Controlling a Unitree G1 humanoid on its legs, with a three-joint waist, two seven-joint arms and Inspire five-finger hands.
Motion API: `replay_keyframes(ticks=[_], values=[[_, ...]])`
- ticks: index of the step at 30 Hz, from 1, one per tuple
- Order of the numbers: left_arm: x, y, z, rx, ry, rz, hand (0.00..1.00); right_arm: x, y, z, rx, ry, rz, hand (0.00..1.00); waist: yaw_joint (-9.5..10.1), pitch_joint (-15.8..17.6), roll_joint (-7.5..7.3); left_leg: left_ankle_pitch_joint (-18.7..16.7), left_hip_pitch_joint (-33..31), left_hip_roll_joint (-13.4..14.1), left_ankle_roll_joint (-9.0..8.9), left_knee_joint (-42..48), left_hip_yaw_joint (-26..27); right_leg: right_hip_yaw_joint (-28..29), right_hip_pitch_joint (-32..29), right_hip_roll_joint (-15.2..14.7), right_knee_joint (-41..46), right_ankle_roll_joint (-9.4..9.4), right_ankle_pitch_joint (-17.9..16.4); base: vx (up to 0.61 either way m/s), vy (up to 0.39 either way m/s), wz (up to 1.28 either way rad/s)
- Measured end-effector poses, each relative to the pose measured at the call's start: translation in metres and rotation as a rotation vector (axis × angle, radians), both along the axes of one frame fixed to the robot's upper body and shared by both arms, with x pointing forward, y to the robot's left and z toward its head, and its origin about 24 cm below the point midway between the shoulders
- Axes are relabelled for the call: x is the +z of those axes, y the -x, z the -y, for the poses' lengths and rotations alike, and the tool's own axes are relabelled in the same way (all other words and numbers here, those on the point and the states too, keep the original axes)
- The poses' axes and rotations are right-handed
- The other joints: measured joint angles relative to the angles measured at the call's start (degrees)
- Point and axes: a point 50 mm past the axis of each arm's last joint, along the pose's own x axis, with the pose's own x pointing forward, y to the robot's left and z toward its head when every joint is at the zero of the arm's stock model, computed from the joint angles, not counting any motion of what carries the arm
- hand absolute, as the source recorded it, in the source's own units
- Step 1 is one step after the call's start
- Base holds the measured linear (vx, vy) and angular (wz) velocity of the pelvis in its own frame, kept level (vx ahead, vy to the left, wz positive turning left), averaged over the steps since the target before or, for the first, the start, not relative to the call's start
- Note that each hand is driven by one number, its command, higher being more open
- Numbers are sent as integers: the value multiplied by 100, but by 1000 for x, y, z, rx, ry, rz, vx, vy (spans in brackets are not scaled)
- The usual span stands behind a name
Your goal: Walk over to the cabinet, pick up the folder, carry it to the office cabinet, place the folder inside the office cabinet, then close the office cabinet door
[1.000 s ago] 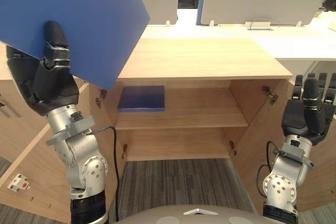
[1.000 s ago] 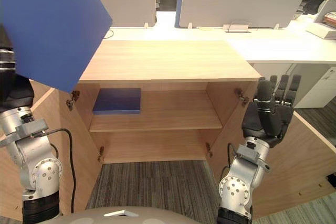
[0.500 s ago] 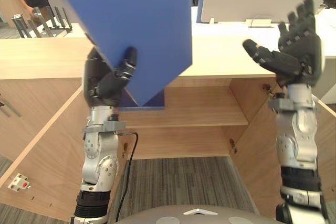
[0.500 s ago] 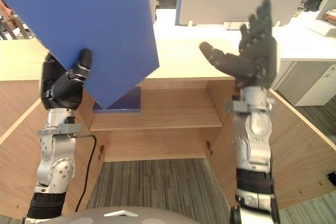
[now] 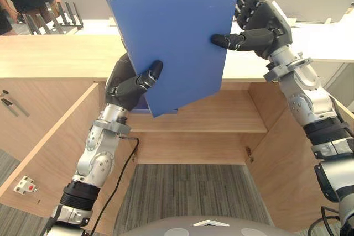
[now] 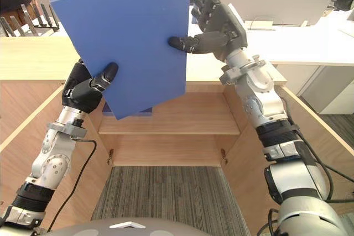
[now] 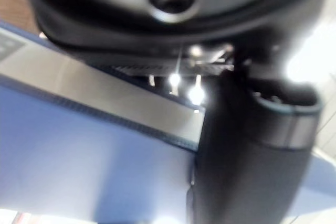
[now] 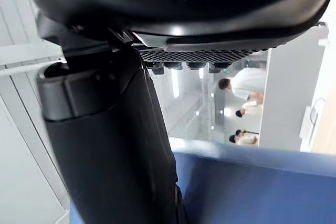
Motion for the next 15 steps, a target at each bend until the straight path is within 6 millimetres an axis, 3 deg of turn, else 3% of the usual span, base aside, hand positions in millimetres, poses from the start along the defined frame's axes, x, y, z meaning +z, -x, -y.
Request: replay_keyframes(ticks=[5, 8, 13, 14, 15], values=[[6, -14, 1, -60, 9, 4, 0, 2, -11, -10, 104, -16, -66, 100, 118, -4, -10, 4, -24, 27, 3, 1, -15, 32, -5, 42, -91, -53, 94, 26, -8, -5], [12, -22, 5, -99, -10, 33, 0, 2, -15, -29, 219, 12, -96, 100, 125, -8, -17, 6, -67, 61, 5, 1, -14, 33, -64, 77, -90, -95, 144, 0, 0, 0], [9, -30, -1, -109, -15, 17, 0, -5, -20, -37, 252, 25, -156, 100, 200, -18, -44, 20, -108, 82, 19, 3, -5, 37, -87, 107, -169, -135, 255, -12, -2, -2], [8, -31, -2, -111, -13, 10, 0, -8, -20, -39, 260, 38, -171, 0, 231, -22, -50, 21, -115, 103, 17, 3, 6, 37, -93, 131, -187, -151, 291, -28, -8, -5], [8, -32, -3, -109, -17, 8, 0, -10, -20, -40, 263, 43, -177, 0, 243, -24, -61, 21, -115, 109, 15, 3, 9, 37, -93, 137, -191, -154, 297, -32, -14, -4]])
